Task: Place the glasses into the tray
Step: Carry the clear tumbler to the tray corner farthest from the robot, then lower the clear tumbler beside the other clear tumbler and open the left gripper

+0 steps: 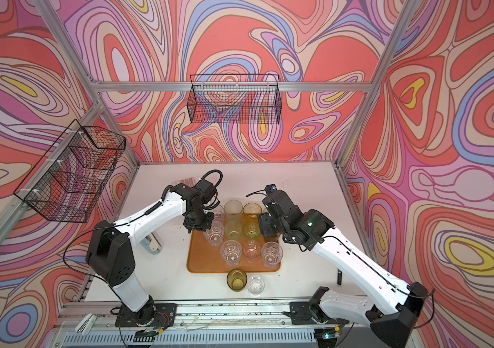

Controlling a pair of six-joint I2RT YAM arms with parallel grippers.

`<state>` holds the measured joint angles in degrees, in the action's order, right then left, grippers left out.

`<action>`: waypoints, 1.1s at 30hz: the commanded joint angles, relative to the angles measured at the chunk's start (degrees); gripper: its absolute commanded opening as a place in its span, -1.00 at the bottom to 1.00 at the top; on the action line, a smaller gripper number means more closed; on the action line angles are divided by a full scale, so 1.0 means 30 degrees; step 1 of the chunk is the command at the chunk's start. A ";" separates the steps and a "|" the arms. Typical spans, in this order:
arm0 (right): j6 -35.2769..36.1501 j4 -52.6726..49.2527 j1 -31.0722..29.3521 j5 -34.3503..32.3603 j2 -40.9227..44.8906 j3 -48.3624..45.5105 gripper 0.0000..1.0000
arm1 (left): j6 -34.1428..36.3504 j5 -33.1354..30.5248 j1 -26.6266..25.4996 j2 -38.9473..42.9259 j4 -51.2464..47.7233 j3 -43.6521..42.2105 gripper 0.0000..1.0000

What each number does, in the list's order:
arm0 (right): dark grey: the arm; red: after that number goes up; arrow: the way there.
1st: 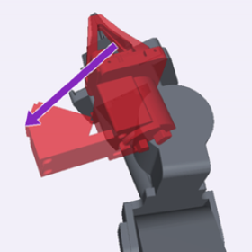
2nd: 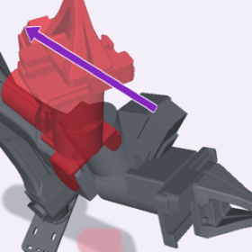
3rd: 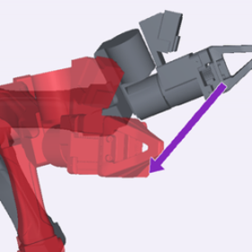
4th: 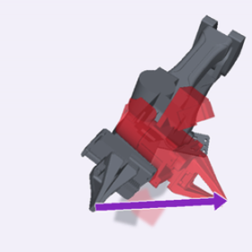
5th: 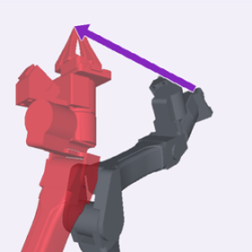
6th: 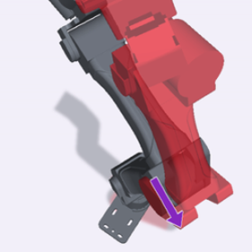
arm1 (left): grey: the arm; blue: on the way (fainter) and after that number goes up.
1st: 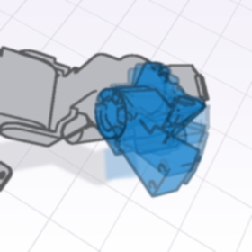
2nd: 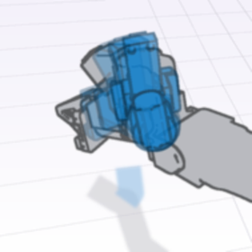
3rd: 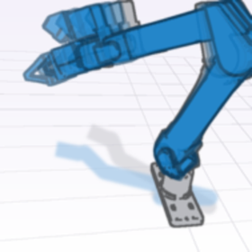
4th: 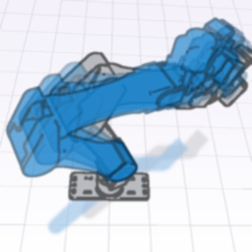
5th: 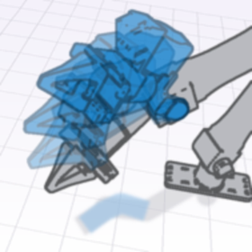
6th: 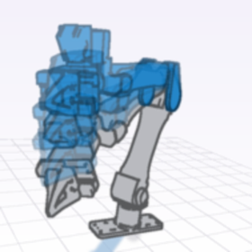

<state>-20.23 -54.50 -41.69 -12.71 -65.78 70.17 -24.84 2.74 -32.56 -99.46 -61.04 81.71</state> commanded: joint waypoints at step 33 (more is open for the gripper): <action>0.0122 -0.0161 0.0042 -0.0377 0.0363 0.0101 0.42 | 0.0223 -0.0700 0.0129 -0.0830 -0.0657 0.0997 -0.69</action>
<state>-20.23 -54.74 -41.69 -12.73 -65.76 70.17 -24.62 2.02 -32.51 -101.67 -60.86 83.00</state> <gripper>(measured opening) 0.708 0.153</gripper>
